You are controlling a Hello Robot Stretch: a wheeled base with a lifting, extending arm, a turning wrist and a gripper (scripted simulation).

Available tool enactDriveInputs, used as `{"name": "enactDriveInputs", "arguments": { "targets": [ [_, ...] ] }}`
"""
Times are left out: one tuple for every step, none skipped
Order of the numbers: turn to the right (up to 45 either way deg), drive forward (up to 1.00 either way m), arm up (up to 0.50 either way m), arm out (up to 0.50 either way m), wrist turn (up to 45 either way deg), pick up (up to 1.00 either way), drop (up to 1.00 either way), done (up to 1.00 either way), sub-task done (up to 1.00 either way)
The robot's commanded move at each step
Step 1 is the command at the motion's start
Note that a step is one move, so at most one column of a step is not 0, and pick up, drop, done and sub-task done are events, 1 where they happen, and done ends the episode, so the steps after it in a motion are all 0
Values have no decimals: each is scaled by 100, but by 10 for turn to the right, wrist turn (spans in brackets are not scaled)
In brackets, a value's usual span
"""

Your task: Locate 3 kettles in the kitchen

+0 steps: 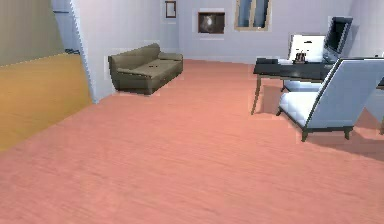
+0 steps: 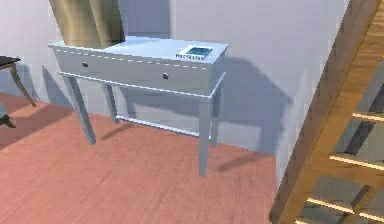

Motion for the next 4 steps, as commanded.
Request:
{"name": "enactDriveInputs", "arguments": {
  "targets": [
    [180, 0, 0, 0, 0, 0, 0, 0, 0],
    [0, 20, 0, 0, 0, 0, 0, 0, 0],
    [-450, 0, 0, 0, 0, 0, 0, 0, 0],
    [-150, 0, 0, 0, 0, 0, 0, 0, 0]
  ]
}}
